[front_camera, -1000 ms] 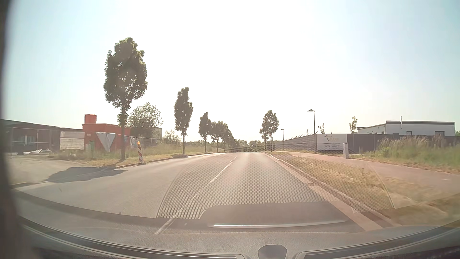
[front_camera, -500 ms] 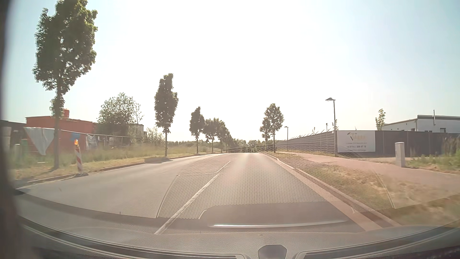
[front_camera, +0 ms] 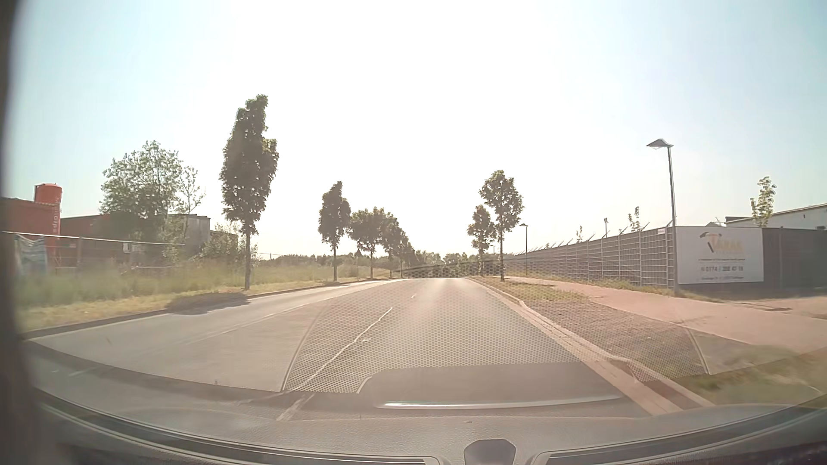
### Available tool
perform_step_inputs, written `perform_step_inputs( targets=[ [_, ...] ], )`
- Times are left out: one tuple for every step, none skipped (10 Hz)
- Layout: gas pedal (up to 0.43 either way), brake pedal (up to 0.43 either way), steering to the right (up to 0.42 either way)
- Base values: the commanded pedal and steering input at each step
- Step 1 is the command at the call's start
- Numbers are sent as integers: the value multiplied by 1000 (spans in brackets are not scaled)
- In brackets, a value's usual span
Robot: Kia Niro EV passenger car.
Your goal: Follow the waypoints while adhering to traffic rules and regulations
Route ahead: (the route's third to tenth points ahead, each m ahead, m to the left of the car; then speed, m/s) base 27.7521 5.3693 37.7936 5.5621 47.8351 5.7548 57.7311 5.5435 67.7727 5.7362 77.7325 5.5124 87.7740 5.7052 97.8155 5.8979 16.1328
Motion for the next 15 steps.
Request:
perform_step_inputs(
  targets=[
    [189,6,4],
    [189,6,3],
    [189,6,3],
    [189,6,3],
    [189,6,3],
    [189,6,1],
    [189,6,1],
    [189,6,0],
    [189,6,0],
    [189,6,0],
    [189,6,0],
    [189,6,0],
    [189,6,1],
    [189,6,1],
    [189,6,0]
  ],
)
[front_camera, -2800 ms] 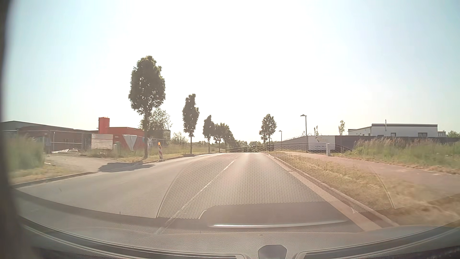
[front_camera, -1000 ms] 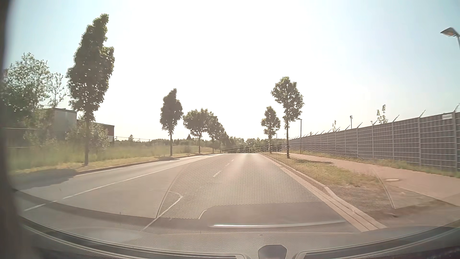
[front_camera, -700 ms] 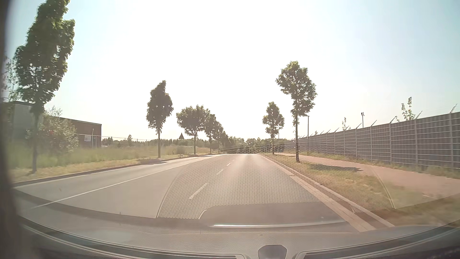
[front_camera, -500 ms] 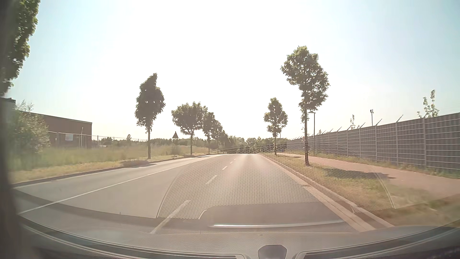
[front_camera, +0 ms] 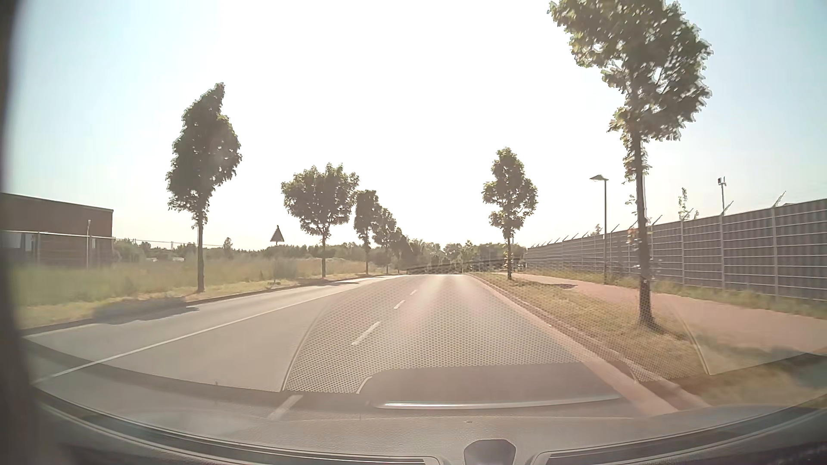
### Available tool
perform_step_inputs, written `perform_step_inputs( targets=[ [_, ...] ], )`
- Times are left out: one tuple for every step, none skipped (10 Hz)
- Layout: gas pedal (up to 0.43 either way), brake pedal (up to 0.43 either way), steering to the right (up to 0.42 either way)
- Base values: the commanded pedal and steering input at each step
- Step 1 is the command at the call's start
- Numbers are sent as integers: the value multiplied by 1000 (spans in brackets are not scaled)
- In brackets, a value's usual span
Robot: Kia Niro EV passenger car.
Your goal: Follow the waypoints while adhering to traffic rules and regulations
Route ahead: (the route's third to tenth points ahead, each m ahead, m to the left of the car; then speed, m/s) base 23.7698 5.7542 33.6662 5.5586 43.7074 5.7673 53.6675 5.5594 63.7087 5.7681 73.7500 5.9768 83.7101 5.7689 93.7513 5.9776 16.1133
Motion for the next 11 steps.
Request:
perform_step_inputs(
  targets=[
    [189,6,1],
    [189,6,1],
    [189,6,0],
    [189,6,1],
    [189,6,0],
    [189,6,1],
    [189,6,0],
    [189,6,1],
    [189,6,0],
    [189,6,0],
    [189,6,0]
  ],
)
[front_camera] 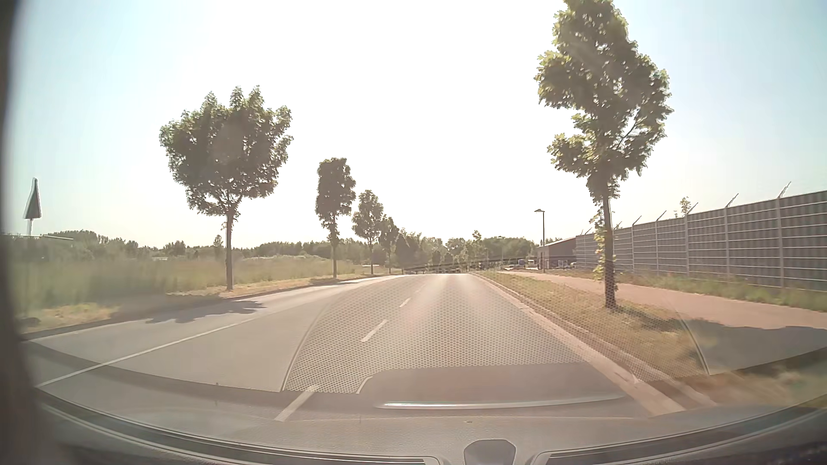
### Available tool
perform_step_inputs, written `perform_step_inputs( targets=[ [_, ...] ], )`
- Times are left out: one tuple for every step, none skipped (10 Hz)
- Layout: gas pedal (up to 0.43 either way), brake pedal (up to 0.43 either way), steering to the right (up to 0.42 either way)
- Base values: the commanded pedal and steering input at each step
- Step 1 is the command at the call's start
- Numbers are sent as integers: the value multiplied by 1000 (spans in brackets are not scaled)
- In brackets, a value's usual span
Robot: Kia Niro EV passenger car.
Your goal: Follow the waypoints while adhering to traffic rules and regulations
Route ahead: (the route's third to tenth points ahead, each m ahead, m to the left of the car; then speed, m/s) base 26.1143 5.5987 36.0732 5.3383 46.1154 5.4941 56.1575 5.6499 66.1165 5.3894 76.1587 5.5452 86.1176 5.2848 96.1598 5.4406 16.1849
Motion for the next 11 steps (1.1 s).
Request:
perform_step_inputs(
  targets=[
    [189,6,0],
    [189,6,1],
    [189,6,0],
    [189,6,1],
    [189,6,3],
    [189,6,3],
    [189,6,3],
    [189,6,4],
    [189,6,4],
    [189,6,5],
    [189,6,5]
  ],
)
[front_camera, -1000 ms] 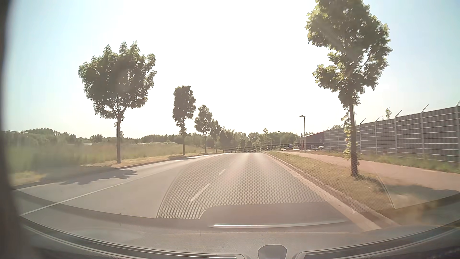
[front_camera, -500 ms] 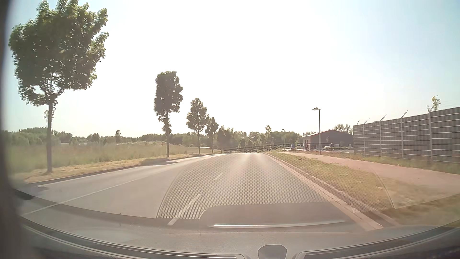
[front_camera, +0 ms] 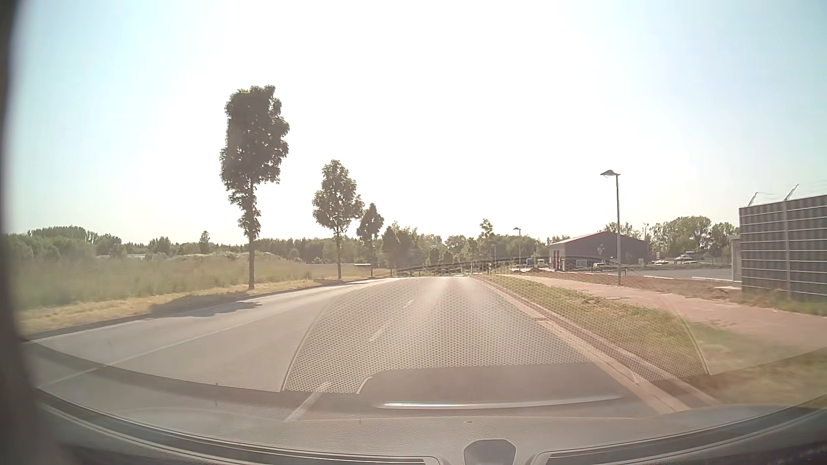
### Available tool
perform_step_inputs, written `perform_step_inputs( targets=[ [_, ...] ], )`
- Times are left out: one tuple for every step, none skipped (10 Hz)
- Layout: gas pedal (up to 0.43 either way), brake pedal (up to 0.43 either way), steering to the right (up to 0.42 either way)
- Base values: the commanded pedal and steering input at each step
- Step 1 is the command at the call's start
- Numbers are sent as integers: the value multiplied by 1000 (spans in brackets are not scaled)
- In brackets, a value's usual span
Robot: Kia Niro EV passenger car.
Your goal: Follow the waypoints while adhering to traffic rules and regulations
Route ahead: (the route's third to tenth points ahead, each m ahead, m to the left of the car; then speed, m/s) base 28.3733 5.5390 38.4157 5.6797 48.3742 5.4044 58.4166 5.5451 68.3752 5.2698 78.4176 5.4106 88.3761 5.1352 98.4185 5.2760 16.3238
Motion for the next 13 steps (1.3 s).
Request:
perform_step_inputs(
  targets=[
    [189,6,5],
    [189,6,5],
    [189,6,5],
    [189,6,5],
    [189,6,5],
    [189,6,5],
    [189,6,5],
    [189,6,4],
    [189,6,4],
    [189,6,4],
    [189,6,4],
    [177,6,4],
    [177,6,4]
  ],
)
